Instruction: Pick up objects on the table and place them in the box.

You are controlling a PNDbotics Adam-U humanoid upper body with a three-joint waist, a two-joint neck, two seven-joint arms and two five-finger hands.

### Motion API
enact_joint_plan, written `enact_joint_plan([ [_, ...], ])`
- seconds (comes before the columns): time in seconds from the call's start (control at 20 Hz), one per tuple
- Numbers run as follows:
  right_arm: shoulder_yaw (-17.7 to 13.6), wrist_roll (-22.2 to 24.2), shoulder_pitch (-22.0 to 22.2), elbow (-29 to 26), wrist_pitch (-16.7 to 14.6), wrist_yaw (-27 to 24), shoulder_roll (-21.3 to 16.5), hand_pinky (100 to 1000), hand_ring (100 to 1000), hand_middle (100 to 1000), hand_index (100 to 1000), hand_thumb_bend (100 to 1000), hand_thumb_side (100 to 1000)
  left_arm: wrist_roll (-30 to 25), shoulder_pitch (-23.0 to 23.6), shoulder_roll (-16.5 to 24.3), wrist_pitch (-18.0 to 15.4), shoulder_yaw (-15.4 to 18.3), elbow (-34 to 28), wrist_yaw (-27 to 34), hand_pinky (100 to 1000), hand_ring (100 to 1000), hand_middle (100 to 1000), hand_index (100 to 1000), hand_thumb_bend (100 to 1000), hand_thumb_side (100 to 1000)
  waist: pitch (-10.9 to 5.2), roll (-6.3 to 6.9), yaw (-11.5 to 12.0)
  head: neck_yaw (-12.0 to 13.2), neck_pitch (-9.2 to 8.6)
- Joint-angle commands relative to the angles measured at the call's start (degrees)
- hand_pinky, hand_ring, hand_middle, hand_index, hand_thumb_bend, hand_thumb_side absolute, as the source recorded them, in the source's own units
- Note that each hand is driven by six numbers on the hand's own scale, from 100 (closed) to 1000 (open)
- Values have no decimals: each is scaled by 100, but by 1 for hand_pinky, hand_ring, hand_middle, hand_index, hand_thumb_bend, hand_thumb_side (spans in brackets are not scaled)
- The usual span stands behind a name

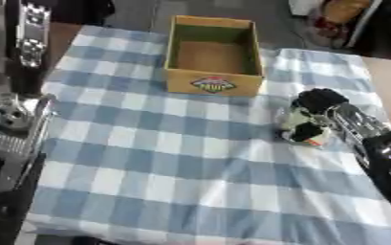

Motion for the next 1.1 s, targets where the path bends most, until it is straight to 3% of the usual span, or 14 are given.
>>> enact_joint_plan([
  [0.05, -166, -949, 31, -225, -189, 144, -153, 100, 100, 100, 100, 100, 891, 3, -43, 80, 7, 41, -94, -17, 737, 681, 796, 914, 333, 870, -40, 35, -11, 74, -12],
  [0.15, -267, -1053, 40, -307, -271, -111, -295, 100, 100, 100, 100, 100, 872, 8, -40, 84, 6, 47, -94, -19, 737, 681, 796, 914, 333, 870, -36, 34, -20, 94, -24],
  [0.25, -335, -823, 29, -406, -355, -598, -486, 100, 100, 100, 100, 100, 839, 8, -41, 90, 8, 48, -94, -23, 736, 681, 796, 914, 333, 870, -31, 27, -25, 105, -42],
  [0.55, -550, 204, -59, -907, -130, -3041, -1176, 100, 100, 100, 100, 100, 750, 28, -54, 106, 4, 65, -94, -37, 736, 681, 795, 915, 332, 870, 1, 14, -35, 180, -80],
  [0.7, -622, 445, -150, -1117, 48, -3925, -1479, 100, 100, 100, 100, 100, 736, 34, -56, 116, 6, 67, -94, -42, 736, 681, 795, 915, 331, 870, 17, 6, -37, 187, -83],
  [0.9, -711, 521, -272, -1275, 142, -4644, -1735, 100, 100, 100, 100, 100, 723, 37, -72, 122, 8, 67, -94, -51, 735, 680, 794, 915, 330, 871, 47, 0, -35, 192, -90],
  [0.95, -727, 503, -305, -1293, 139, -4767, -1773, 100, 100, 100, 100, 100, 759, 36, -78, 124, 8, 66, -94, -53, 735, 680, 794, 915, 329, 869, 56, -1, -32, 191, -97],
  [1.1, -733, 437, -429, -1322, 75, -4981, -1863, 100, 100, 100, 100, 100, 726, 34, -100, 123, 5, 63, -94, -55, 735, 680, 794, 915, 330, 871, 81, -4, -20, 181, -117],
])
